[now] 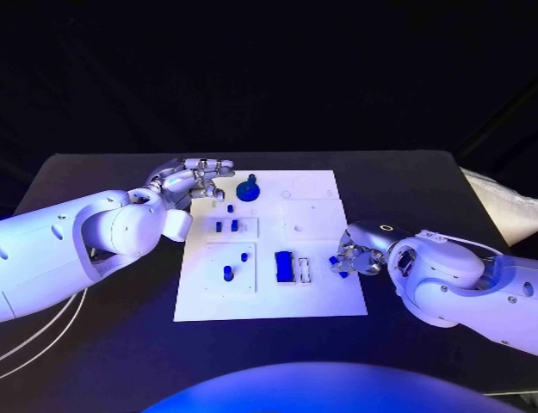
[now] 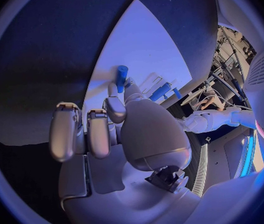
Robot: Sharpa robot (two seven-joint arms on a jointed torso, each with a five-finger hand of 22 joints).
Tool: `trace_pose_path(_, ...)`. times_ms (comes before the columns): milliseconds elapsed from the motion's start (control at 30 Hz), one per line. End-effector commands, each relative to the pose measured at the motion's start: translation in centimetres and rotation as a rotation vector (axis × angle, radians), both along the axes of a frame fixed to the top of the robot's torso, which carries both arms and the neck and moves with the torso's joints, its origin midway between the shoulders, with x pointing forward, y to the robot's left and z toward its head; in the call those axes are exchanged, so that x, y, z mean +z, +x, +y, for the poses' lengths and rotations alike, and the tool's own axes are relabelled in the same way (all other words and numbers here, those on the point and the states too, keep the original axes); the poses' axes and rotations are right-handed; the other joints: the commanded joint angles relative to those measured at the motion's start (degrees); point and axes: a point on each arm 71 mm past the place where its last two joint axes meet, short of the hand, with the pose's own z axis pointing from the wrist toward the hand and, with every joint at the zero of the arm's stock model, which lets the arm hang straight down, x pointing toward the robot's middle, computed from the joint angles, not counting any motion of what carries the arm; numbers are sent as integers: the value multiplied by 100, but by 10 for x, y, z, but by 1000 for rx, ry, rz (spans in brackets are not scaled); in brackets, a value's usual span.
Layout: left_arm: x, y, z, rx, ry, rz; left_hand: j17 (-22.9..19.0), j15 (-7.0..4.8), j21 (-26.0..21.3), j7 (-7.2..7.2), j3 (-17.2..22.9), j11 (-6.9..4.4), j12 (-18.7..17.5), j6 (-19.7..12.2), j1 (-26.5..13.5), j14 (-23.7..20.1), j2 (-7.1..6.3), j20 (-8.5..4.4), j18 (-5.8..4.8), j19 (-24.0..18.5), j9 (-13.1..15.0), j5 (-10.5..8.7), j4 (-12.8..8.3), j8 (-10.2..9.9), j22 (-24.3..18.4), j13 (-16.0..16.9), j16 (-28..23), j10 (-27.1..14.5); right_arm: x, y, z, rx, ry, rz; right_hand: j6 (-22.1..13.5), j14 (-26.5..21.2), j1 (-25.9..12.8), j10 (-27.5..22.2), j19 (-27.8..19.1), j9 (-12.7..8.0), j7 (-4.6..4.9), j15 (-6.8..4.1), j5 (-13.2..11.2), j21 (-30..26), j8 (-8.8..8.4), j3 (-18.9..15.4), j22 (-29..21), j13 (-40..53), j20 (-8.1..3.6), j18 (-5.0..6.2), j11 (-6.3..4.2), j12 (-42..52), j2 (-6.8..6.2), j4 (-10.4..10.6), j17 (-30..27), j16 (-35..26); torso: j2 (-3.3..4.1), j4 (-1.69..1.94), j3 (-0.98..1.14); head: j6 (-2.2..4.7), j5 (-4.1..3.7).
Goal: Assemble the parts on the task board
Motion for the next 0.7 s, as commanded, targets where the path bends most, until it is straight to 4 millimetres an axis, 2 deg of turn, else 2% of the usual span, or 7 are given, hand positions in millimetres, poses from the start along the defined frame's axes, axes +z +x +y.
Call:
trace_pose_path(33,1,-1,-2,-20,-6,-5,-8,9,-33,-3,-7,4,39,-41,10,-31,46,8,65,-50,-8,24,-20,20,-9,-8,-12,-51,-12,-4,0,61,-151,21,45,373,193,-34,2,-14,-5,-20,-111,-14,-30,98,10,-5,-16,-71,-38,-56,-4,-96,225,-20,1,-1,0,-11,5)
trace_pose_path(133,1,-1,-2,-20,-6,-5,-8,9,-33,-3,-7,4,39,-41,10,-31,46,8,65,-50,-8,24,-20,20,-9,-8,-12,-51,-15,-5,3,100,-216,19,69,374,326,-54,7,-19,-2,-18,-312,-7,-51,209,30,-31,-18,-76,-36,-101,-24,-197,241,-14,-4,-2,0,-21,6)
trace_pose_path(300,1,-1,-2,-20,-5,-4,-8,9,-33,-3,-7,4,39,-41,10,-31,46,8,65,-50,-8,24,-20,20,-9,-8,-12,-51,-17,-7,6,130,-264,16,121,377,475,-59,14,-21,-11,-23,-325,4,-62,355,57,-42,-18,-81,-45,-127,-21,-320,271,-1,-4,0,1,-24,9)
trace_pose_path(400,1,-1,-2,-19,-5,-4,-8,9,-33,-3,-7,4,39,-41,10,-31,46,8,65,-50,-8,24,-20,20,-9,-8,-12,-51,-16,-7,7,112,-229,2,185,383,534,-19,26,-19,-38,-39,-146,18,-60,540,82,10,-29,-84,-69,-70,96,-357,300,14,-3,-4,-1,-28,8)
trace_pose_path(500,1,-1,-2,-20,-3,-5,-13,8,-34,-3,-5,5,49,-42,21,-34,52,7,65,-49,-8,24,-31,26,-9,-8,-8,-55,-14,-7,5,37,-116,19,142,384,481,-43,17,-28,-43,-53,186,-2,-110,858,43,-42,-57,-75,-81,-155,279,-306,308,15,-4,-3,0,-16,10)
trace_pose_path(633,1,-1,-2,-21,-3,-5,-14,7,-34,-3,-4,5,50,-43,23,-34,52,7,65,-49,-8,24,-33,27,-9,-9,-8,-56,-14,-9,3,-63,22,76,115,386,322,-25,18,-16,-33,-43,401,-11,-134,1183,26,-61,-64,-74,-76,-188,292,-244,320,19,-6,4,-2,-20,11)
trace_pose_path(700,1,-1,-2,-22,-2,-4,-15,7,-34,-3,-4,5,51,-43,25,-35,52,7,65,-49,-8,24,-34,27,-9,-9,-8,-56,-13,-10,2,-109,84,102,127,389,162,-2,27,1,-34,-49,528,-4,-135,1443,40,-53,-62,-77,-87,-185,219,-192,332,24,-5,9,-6,-21,7)
